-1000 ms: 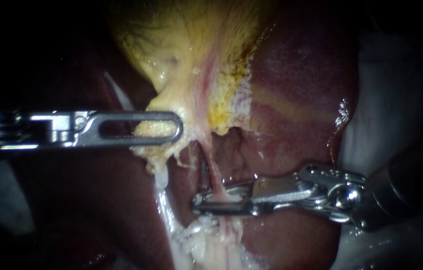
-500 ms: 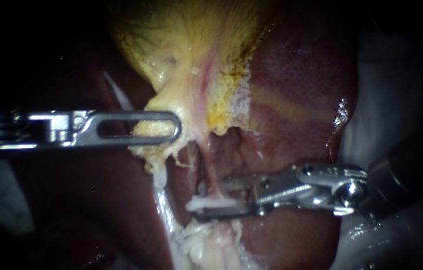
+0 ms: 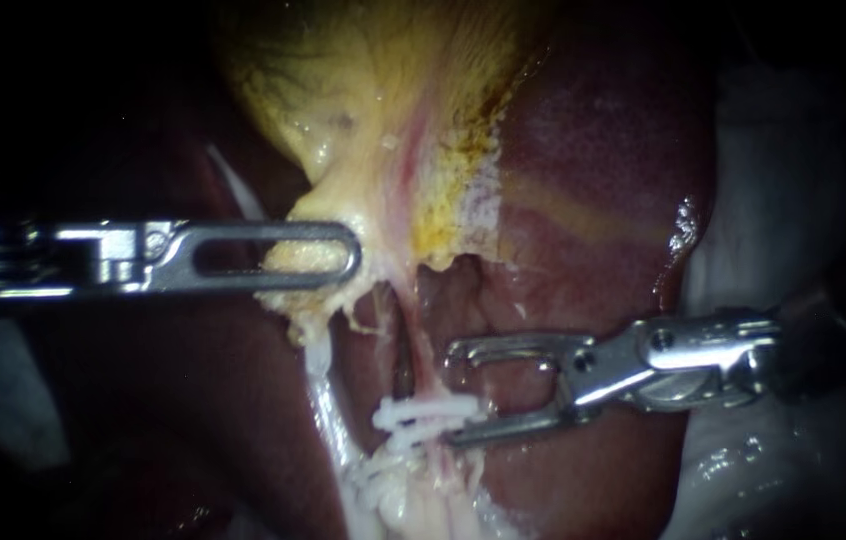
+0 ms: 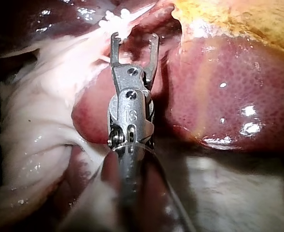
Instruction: Going back second clip right tube
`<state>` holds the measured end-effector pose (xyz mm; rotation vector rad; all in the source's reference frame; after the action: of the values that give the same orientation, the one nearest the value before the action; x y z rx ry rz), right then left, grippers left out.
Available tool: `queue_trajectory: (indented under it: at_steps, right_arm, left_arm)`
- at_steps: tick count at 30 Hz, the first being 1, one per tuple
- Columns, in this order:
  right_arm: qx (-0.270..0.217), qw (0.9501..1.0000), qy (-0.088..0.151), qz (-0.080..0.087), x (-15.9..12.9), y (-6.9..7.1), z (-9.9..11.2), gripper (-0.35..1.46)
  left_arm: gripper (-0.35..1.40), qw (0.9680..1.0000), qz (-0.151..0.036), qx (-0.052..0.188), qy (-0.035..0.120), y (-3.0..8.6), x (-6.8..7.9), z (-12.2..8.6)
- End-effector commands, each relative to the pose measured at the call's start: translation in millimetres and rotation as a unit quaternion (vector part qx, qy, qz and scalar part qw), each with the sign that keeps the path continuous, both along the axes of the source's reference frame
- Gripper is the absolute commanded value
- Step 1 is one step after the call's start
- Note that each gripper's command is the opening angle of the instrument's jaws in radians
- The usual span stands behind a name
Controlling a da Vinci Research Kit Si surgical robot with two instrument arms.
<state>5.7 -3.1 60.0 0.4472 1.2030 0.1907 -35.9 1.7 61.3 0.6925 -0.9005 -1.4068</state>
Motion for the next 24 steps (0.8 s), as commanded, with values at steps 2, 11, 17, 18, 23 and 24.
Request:
queue_trajectory:
  at_steps: [2,11,17,18,23,24]
  right_arm:
    - [-0.009,1.0,-0.001,0.001,-0.8,1.0,-1.0,0.5]
    - [-0.031,0.9995,0.002,0.004,-2.2,2.6,-2.5,0.5]
    - [-0.039,0.9992,0.004,0.001,-2.3,2.6,-2.5,0.5]
    - [-0.041,0.9991,0.005,0.0,-2.3,2.7,-2.5,0.5]
    - [-0.046,0.9989,0.007,0.0,-2.5,3.0,-2.7,0.5]
    - [-0.045,0.9989,0.007,0.0,-2.6,3.0,-2.8,0.5]
  left_arm:
    - [-0.35,1.0,0.0,0.0,0.0,0.0,0.0,0.0]
    - [-0.35,1.0,-0.001,-0.002,0.001,0.3,0.0,0.9]
    - [-0.35,1.0,-0.001,-0.007,0.006,0.3,-1.2,3.6]
    - [-0.35,1.0,-0.001,-0.007,0.006,0.3,-1.3,4.0]
    - [-0.35,0.9998,0.004,-0.008,0.016,0.9,-2.7,6.9]
    - [-0.35,0.9998,0.005,-0.008,0.016,1.0,-2.9,7.4]
